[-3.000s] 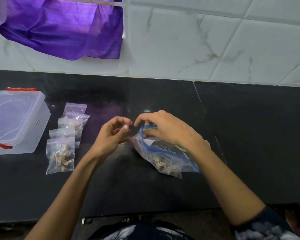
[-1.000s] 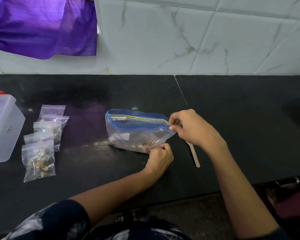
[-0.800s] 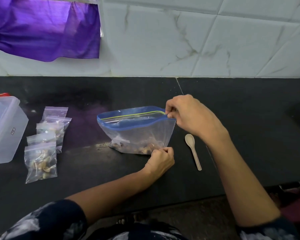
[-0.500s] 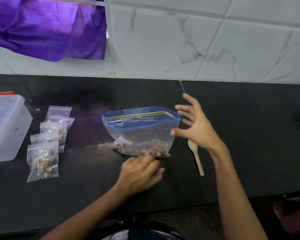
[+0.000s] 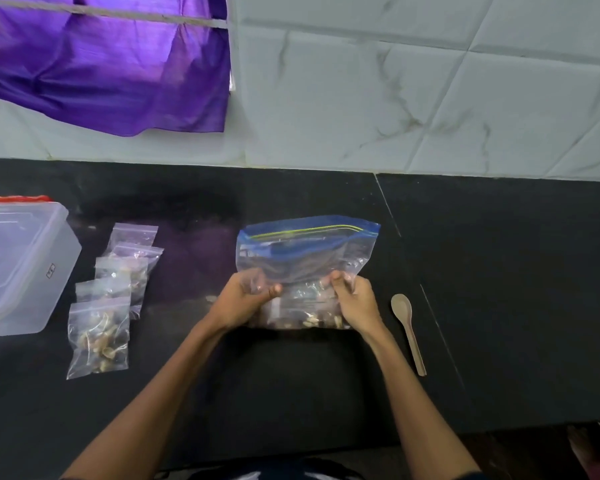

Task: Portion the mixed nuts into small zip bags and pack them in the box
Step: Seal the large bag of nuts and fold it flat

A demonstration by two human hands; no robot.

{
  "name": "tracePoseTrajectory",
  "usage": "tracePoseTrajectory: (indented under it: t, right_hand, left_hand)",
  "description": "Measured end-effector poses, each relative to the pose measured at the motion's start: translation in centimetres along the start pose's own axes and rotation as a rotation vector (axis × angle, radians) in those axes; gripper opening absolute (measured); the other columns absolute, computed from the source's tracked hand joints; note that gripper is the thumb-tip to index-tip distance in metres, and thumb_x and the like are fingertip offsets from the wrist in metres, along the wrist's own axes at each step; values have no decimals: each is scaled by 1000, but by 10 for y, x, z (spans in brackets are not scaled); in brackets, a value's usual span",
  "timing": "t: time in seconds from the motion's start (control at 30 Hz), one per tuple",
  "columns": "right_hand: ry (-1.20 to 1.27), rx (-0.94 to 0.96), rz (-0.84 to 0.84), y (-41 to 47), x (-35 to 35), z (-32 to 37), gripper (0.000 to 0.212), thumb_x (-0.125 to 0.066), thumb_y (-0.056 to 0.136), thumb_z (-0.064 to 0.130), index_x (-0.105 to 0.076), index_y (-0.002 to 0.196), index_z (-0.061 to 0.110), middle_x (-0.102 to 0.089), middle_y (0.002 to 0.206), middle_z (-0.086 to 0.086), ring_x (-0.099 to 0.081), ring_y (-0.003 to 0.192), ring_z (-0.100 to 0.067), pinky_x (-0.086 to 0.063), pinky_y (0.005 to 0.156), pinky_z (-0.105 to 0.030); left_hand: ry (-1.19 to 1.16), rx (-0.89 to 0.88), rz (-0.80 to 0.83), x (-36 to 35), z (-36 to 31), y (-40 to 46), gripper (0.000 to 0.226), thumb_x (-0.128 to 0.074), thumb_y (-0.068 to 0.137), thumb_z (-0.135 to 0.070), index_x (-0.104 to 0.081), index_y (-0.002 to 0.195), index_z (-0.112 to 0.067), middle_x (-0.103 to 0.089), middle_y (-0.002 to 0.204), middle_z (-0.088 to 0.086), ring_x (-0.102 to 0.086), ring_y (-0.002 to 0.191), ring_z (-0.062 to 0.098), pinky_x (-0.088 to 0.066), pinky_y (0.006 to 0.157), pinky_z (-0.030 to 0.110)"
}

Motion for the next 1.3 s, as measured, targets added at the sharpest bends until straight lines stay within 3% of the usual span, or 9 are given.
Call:
tracePoseTrajectory:
  t: [0.07,0.27,0.37,0.43,0.5,0.57,0.7,1.13,1.3]
  right_hand:
    - [-27,14,-67,8,4,-7,71,-47,88,59,-56,86,-12,-62,73,-34,-64,65,-41,-45,57,-32]
    - [-330,-31,-146,9,4,-11,48,-50,94,44,-61,88,-2,-60,68,-6,-56,63,-16,-42,59,-30]
    - [-773,7,-333,-2,14,11,29,-63,87,36,-54,109,20,-59,99,2,-59,86,-18,-46,69,-33]
    - [-905,170,-458,-11,7,36,40,-68,83,21,-53,120,19,-57,110,-2,-58,94,-20,-47,75,-33]
    - [-879,456,-469,-20,-17,61,37,-62,86,16,-56,122,14,-60,117,-4,-59,105,-21,-49,83,-34]
    - [-835,564,-160,-12,-57,61,39,-43,96,22,-51,133,12,-53,136,-5,-45,130,-22,-38,106,-38]
    - [-936,376,394,7,-109,15,52,-20,104,31,-5,152,19,-2,160,2,4,147,-14,5,118,-31]
    - [-1059,204,84,32,-95,5,78,8,82,51,2,151,14,4,160,-3,9,146,-20,7,117,-36]
    - [-995,511,331,29,-131,32,60,-4,93,32,-8,151,17,1,156,5,6,145,-14,-3,121,-38]
  left_hand:
    - [-3,41,-125,7,7,0,46,-74,77,-33,-49,71,5,-51,55,11,-42,40,11,-35,40,20]
    - [418,229,-311,24,20,-16,52,-44,96,-42,-42,56,-10,-46,52,1,-46,50,17,-35,55,30]
    - [851,364,-516,47,7,-33,35,-49,96,-41,-56,84,-8,-61,82,6,-60,75,30,-40,61,33]
    - [991,193,-637,50,-15,-35,19,-63,87,-17,-56,102,-6,-60,99,13,-59,86,38,-44,61,40]
    - [1017,-184,-551,25,-31,-27,29,-62,82,-4,-58,111,-4,-63,110,16,-59,96,35,-48,74,44]
    - [1016,-348,-238,-11,-22,-15,41,-44,90,-17,-52,128,-5,-56,133,15,-51,122,31,-40,102,43]
    - [1030,41,163,-23,32,1,89,14,75,-56,-2,152,-17,4,160,-1,10,145,12,10,113,27]
    - [1222,252,111,9,36,11,131,36,34,-88,25,142,-15,29,152,2,21,144,17,9,117,39]
    - [1253,334,149,20,35,17,141,30,24,-93,29,140,-14,22,158,1,19,146,17,11,116,49]
Point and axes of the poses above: each hand's wrist, its own y-axis towards the middle knuckle, its own x-axis out of the back of the hand, z = x × y, the point moved 9 cm from there along y, towards the middle knuckle
